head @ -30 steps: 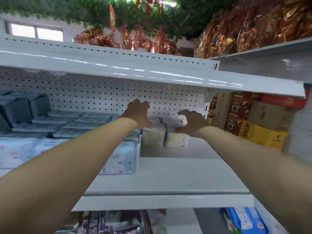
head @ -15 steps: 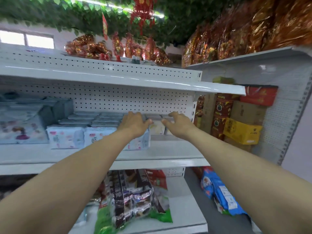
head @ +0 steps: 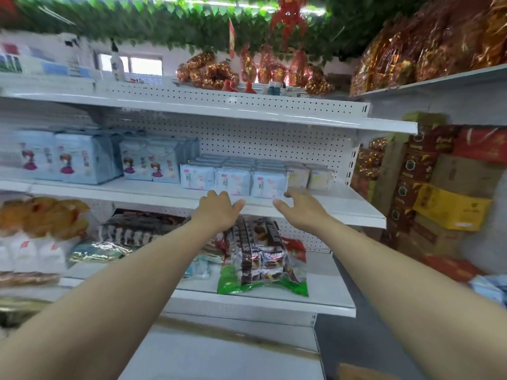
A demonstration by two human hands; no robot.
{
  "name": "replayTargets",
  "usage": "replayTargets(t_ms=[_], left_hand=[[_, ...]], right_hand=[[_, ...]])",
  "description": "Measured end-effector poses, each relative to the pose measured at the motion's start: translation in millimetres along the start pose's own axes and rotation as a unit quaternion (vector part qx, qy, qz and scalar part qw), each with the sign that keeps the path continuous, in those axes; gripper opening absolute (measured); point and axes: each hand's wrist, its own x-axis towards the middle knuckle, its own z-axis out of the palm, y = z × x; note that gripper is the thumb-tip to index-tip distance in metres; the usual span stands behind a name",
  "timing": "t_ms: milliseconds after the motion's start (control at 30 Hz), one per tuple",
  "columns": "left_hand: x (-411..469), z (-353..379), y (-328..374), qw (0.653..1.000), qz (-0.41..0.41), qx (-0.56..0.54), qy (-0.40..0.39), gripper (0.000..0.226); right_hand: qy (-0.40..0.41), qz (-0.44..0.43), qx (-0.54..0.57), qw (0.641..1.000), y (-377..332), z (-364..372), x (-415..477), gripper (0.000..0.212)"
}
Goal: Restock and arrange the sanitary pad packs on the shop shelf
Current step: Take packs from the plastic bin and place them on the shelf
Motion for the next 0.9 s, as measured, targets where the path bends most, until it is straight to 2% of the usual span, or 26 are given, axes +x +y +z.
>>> replayTargets(t_ms=[200, 333, 500, 700, 900], left_hand=[[-57, -9, -55, 0.998, -0.028, -0.048, -0.004, 0.061], [-62, -6, -105, 0.996, -0.059, -0.065, -0.008, 0.066], [-47, 1, -175, 0.995, -0.066, -0.076, -0.027, 0.066], [-8, 19, -259, 0.993, -0.068, -0.06, -0.079, 0.061], [37, 80, -336, 0.984, -0.095, -0.04, -0.148, 0.067]], right_hand=[[-0.036, -0.008, 0.013, 0.999, -48, 46, -38, 0.068], [-0.069, -0.012, 0.013, 0.997, -80, 84, -40, 0.059], [-0.102, 0.018, 0.004, 0.995, -120, 149, -17, 0.066], [-0.126, 0.06, 0.018, 0.99, -157, 237, 24, 0.062], [-0.173, 0.125, 0.022, 0.977, -159, 328, 55, 0.066]])
